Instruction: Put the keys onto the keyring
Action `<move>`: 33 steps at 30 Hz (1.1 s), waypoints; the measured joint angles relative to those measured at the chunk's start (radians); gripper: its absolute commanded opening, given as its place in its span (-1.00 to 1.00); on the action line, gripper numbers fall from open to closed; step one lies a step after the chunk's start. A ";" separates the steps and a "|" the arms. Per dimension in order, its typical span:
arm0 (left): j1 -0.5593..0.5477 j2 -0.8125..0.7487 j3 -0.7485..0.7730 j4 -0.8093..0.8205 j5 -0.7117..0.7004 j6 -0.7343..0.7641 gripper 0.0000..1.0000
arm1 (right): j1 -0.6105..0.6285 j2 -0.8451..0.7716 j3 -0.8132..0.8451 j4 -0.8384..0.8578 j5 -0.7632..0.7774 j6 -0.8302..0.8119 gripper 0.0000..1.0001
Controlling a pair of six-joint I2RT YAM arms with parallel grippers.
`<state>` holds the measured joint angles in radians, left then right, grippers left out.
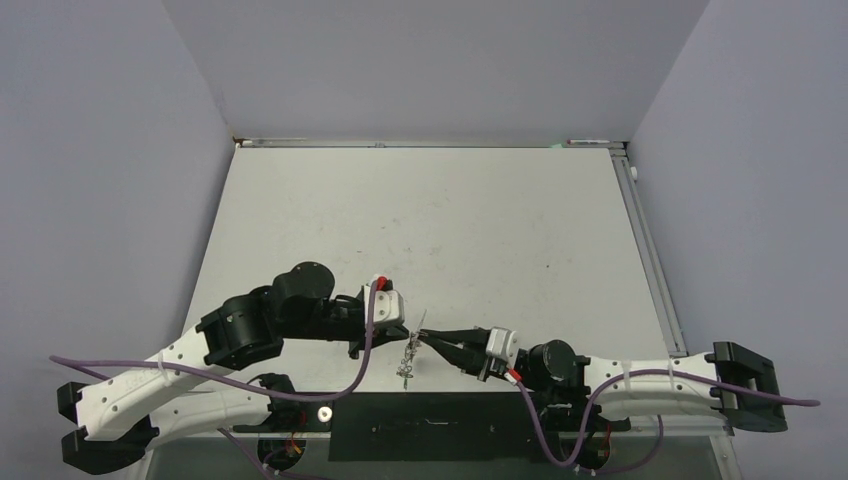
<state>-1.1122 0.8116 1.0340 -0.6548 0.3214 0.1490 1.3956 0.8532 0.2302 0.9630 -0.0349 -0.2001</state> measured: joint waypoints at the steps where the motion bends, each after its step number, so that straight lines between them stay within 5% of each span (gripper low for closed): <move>1: 0.000 -0.004 -0.002 0.000 0.000 0.002 -1.00 | 0.000 -0.005 0.000 0.000 0.000 0.000 -0.90; 33: -0.008 -0.018 -0.009 -0.001 0.013 0.020 -1.00 | 0.000 0.029 0.024 -0.053 -0.045 0.011 -0.90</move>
<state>-1.1206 0.7940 1.0252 -0.6556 0.3340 0.1688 1.3956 0.8818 0.2546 0.9104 -0.0799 -0.1890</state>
